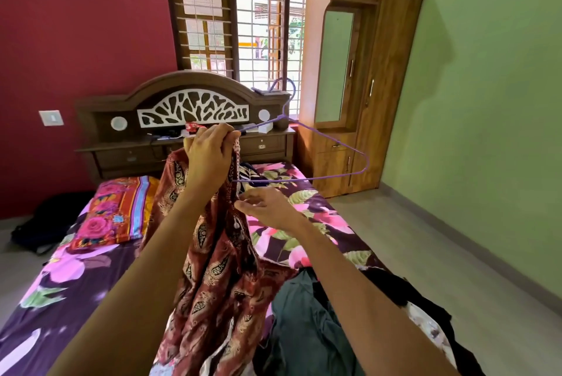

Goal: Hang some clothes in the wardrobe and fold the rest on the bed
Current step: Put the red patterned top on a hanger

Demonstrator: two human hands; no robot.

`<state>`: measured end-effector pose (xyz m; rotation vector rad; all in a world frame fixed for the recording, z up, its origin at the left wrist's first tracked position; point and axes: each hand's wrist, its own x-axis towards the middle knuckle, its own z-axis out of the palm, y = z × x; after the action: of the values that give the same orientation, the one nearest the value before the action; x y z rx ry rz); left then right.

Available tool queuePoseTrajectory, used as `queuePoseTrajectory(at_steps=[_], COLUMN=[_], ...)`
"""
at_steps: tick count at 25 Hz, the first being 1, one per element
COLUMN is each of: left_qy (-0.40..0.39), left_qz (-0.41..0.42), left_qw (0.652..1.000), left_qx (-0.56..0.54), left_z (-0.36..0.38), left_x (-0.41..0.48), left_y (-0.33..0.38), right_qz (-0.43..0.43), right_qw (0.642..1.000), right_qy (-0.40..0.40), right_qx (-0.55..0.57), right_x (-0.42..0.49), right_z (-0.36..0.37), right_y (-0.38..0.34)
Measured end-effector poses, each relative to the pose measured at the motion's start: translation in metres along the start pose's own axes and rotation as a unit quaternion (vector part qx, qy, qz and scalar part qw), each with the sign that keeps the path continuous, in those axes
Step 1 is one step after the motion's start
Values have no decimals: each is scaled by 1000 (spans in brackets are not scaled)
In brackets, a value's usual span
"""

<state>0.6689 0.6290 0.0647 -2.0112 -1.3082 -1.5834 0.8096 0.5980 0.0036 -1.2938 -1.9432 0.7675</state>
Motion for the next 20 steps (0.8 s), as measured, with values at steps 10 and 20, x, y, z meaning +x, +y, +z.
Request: queuePoseTrajectory(at_steps=[10,20], left_qy=[2,27], left_qz=[-6,-4], left_qw=[1000,999], left_qx=[-14,21], left_z=[-23,-36], left_x=[8,10], left_y=[-10,-33], right_qz=[-3,262], right_qw=[999,933], right_qy=[47,132], right_qx=[6,-208], right_x=[-1,-39], right_z=[28,-59], right_y=[43,115])
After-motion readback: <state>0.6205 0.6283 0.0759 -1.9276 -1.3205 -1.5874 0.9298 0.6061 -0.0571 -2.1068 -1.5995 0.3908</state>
